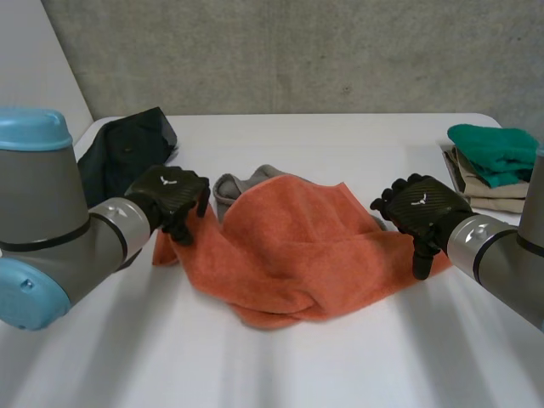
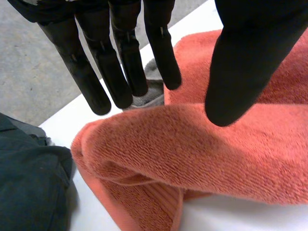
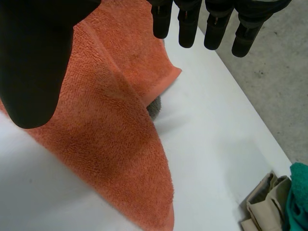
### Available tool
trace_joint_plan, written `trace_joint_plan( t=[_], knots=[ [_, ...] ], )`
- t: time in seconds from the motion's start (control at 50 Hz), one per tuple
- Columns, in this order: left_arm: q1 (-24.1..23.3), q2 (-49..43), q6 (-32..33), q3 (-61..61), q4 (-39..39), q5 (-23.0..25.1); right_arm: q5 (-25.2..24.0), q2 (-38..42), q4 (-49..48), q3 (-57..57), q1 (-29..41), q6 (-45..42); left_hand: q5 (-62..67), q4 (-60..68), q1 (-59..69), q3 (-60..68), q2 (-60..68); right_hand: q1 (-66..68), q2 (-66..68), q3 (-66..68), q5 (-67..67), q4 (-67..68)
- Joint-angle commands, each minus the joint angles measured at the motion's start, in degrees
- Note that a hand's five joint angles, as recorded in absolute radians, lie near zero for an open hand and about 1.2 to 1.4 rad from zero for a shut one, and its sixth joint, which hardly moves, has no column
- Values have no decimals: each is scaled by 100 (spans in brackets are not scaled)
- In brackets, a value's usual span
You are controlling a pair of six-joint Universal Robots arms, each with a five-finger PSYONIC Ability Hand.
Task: Fold the laundry.
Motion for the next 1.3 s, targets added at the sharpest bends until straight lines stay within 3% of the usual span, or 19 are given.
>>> trace_joint_plan(
  t=[0.02,0.16,0.22,0.3,0.42,0.5,0.56,0.76,0.84,0.92,0.98,1.0,1.02,1.14,1.3],
  knots=[
    [-75,-375,276,-143,666,66,-25,145,-63,54,-74,14,-637,-632,-497,-667,-652,-212,-148,-133,-219,-141],
    [-181,-1095,820,-91,1307,-189,-51,321,-160,107,-39,119,-1478,-1473,-1338,-1508,-1494,-212,-148,-133,-219,-141],
    [-233,-1280,935,-38,1537,-251,-52,391,-186,107,-12,128,-1245,-1241,-1105,-1275,-1261,-212,-148,-133,-219,-141],
    [-321,-1369,1198,59,1853,-338,-8,479,-204,107,49,111,3674,3679,3814,3644,3659,-212,-148,-133,-219,-141],
    [-217,-527,1612,313,2020,-839,10,453,-221,98,14,93,3683,3688,3823,3653,3668,-212,-148,-133,-219,-141],
    [310,256,1568,963,2565,-972,-16,409,-239,80,-21,93,3683,3688,3823,3653,3668,-212,-148,-133,-219,-141],
    [820,293,1559,1832,2785,-1077,-8,409,-248,80,-3,93,3683,3688,3823,3653,3668,-212,-148,-133,-219,-141],
    [2164,-1173,1638,4837,1662,-1805,1,391,-265,98,76,102,3683,3688,3823,3653,3668,-212,-148,-133,-219,-141],
    [2341,-1562,1595,4999,1467,-1956,10,409,-265,98,93,93,3683,3688,3823,3653,3668,-212,-148,-133,-219,-141],
    [2271,-1562,1358,4394,1450,-1685,10,435,-265,98,111,93,3683,3688,3823,3653,3668,-212,-148,-133,-219,-141],
    [2096,-1457,1173,3621,1572,-1070,10,435,-265,98,120,93,-1497,-1492,-1357,-1527,-1512,-212,-148,-133,-219,-141],
    [2043,-1413,1155,3436,1633,-886,10,435,-265,107,129,93,-2795,-2790,-2655,-2825,-2810,-212,-148,-133,-219,-141],
    [1947,-1352,1146,3103,1808,-597,10,427,-265,98,137,102,-3317,-3312,-3177,-3347,-3332,-212,-148,-133,-219,-141],
    [1656,-1079,1146,2205,2258,-514,-7,374,-292,98,102,137,-3317,-3312,-3177,-3347,-3332,-212,-148,-133,-219,-141],
    [963,-359,822,695,1723,-629,45,198,-222,28,120,794,-3317,-3312,-3177,-3347,-3332,-212,-148,-133,-219,-141]
  ],
)
